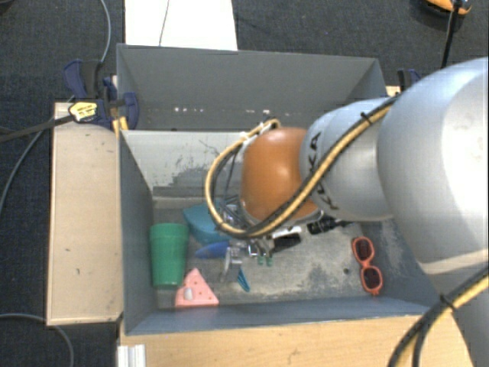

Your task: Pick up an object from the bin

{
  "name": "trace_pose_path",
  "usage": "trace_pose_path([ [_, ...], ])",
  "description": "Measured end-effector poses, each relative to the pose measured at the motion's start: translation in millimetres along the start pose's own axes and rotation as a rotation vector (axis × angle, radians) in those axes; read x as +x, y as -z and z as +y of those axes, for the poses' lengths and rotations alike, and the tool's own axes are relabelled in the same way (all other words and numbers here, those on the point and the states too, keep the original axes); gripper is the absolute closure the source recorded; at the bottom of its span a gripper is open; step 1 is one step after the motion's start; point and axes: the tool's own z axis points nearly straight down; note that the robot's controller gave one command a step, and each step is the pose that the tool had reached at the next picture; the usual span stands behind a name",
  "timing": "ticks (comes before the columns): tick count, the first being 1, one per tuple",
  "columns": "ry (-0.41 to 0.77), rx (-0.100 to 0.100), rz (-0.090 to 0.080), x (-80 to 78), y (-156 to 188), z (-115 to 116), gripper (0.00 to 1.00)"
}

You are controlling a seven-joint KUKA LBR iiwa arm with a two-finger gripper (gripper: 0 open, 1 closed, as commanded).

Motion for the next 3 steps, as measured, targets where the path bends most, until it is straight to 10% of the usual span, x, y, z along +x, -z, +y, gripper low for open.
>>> trace_pose_path([
  [1,-0.212,-0.007,-0.010,13.0,0.7,-6.6,0.00],
  [2,-0.070,0.000,-0.005,5.0,0.9,-3.6,0.00],
  [3,-0.191,-0.012,-0.013,9.8,2.6,-3.5,1.00],
])
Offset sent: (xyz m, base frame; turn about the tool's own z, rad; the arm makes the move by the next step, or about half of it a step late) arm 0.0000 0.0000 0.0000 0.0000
